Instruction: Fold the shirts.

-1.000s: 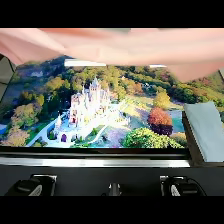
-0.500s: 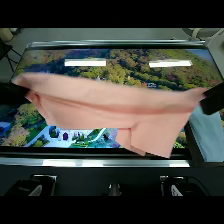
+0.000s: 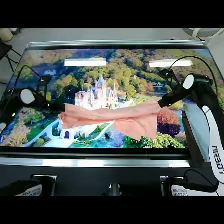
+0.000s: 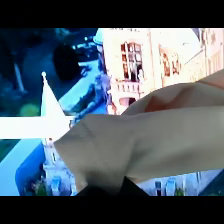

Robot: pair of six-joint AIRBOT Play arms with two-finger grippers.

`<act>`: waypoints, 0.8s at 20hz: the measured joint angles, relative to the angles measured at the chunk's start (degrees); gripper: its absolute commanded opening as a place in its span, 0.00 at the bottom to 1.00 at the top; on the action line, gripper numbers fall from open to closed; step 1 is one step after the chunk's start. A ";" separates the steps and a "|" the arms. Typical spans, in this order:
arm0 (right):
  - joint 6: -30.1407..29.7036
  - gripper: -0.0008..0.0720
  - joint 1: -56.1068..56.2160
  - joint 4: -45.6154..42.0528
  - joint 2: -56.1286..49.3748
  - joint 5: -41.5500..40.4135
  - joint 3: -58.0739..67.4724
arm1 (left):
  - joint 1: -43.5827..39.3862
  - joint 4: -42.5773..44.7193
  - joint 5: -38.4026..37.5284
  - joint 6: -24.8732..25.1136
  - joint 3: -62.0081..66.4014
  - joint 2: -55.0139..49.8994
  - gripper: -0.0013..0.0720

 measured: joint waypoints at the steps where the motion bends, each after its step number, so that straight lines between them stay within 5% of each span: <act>1: 0.72 0.04 0.00 0.31 -1.84 -3.43 0.90 | 0.63 0.00 0.55 0.22 3.43 -3.50 0.06; 5: 6.78 0.05 0.00 2.80 -6.12 -16.39 2.67 | 3.21 -0.55 1.60 0.55 14.53 -15.06 0.06; 6: 7.87 0.16 -0.02 4.66 -7.26 -18.08 2.89 | 3.58 -1.29 1.51 0.63 15.93 -17.42 0.11; 8: 8.33 0.64 -0.02 9.11 -9.27 -19.10 3.06 | 4.02 -3.89 0.57 0.85 17.84 -21.55 0.71; 9: 7.82 0.75 -0.04 11.15 -9.75 -19.17 3.21 | 4.20 -5.49 -0.26 0.92 18.45 -23.15 0.79; 16: 2.29 0.76 -9.81 16.41 -7.72 -7.41 6.60 | 11.13 -8.87 -11.21 4.55 19.04 -21.90 0.81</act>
